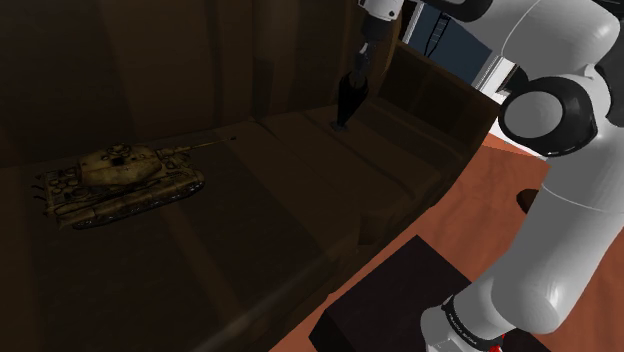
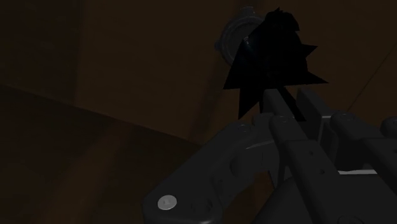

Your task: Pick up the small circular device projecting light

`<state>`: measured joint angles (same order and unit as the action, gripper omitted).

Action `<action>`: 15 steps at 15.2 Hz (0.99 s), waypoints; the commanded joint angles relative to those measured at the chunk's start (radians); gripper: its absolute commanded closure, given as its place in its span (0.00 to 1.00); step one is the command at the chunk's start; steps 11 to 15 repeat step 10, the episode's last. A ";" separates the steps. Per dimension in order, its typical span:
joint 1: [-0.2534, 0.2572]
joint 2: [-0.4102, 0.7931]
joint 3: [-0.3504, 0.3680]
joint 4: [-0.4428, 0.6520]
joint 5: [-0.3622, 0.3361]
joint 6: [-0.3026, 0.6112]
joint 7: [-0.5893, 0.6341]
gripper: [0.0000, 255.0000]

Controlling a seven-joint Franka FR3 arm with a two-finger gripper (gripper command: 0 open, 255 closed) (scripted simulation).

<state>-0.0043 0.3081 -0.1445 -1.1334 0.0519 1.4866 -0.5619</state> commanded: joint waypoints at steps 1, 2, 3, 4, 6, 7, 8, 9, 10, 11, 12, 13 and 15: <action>-0.003 0.019 0.000 0.057 0.003 -0.038 0.000 1.00; -0.005 0.030 0.000 0.088 0.005 -0.058 -0.001 1.00; -0.008 0.042 -0.001 0.121 0.007 -0.079 -0.001 1.00; -0.010 0.056 -0.001 0.156 0.009 -0.101 -0.001 1.00; -0.017 0.088 -0.001 0.236 0.014 -0.149 -0.001 1.00; -0.021 0.107 0.000 0.283 0.017 -0.176 -0.001 1.00; -0.025 0.131 0.000 0.336 0.021 -0.206 -0.001 1.00; -0.026 0.135 0.000 0.345 0.022 -0.211 -0.001 1.00; -0.026 0.135 0.000 0.344 0.022 -0.210 -0.001 1.00; -0.026 0.135 0.000 0.344 0.022 -0.210 -0.001 1.00; -0.026 0.135 0.000 0.344 0.022 -0.210 -0.001 1.00; -0.026 0.135 0.000 0.344 0.022 -0.210 -0.001 1.00; -0.026 0.135 0.000 0.344 0.022 -0.210 -0.001 1.00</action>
